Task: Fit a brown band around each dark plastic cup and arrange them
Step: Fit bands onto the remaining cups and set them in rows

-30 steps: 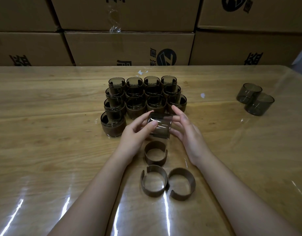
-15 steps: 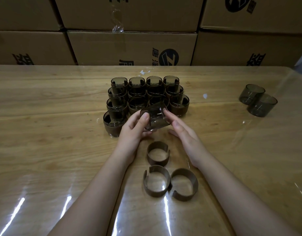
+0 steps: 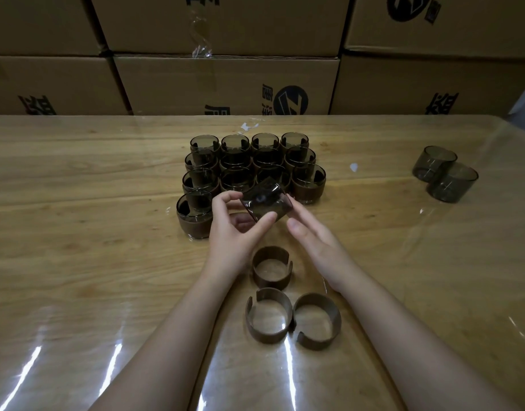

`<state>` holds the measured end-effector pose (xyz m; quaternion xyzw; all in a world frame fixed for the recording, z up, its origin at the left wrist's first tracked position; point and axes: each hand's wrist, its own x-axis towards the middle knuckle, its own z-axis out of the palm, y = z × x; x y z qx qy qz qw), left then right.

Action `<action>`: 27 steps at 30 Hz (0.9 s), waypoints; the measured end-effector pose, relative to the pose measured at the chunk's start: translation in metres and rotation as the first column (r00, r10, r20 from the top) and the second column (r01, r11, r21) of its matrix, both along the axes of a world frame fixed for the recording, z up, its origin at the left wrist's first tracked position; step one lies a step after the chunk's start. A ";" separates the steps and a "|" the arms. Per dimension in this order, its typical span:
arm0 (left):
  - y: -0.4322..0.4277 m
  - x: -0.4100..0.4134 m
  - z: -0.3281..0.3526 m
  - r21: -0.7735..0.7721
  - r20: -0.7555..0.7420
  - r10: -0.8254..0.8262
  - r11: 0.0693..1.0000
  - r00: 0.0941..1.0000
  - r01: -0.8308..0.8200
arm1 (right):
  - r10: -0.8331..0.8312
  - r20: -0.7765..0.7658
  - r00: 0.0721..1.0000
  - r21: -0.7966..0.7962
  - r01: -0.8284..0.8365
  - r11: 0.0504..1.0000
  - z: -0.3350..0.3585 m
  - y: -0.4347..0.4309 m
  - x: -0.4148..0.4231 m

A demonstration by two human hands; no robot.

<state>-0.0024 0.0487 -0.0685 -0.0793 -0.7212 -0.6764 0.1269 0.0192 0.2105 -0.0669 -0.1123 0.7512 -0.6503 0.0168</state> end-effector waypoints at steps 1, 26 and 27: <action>0.001 0.000 -0.002 -0.027 -0.011 0.026 0.999 1.000 -0.026 | -0.005 -0.001 1.000 -0.004 0.005 1.000 0.000 0.000 0.000; -0.001 0.010 0.012 -0.071 0.002 -0.171 0.983 0.985 0.171 | -0.124 -0.071 0.990 -0.087 0.117 0.989 -0.003 -0.001 0.002; 0.000 0.010 0.011 -0.071 0.008 -0.187 0.980 0.982 0.188 | -0.144 -0.061 0.988 -0.085 0.138 0.987 -0.004 0.000 0.001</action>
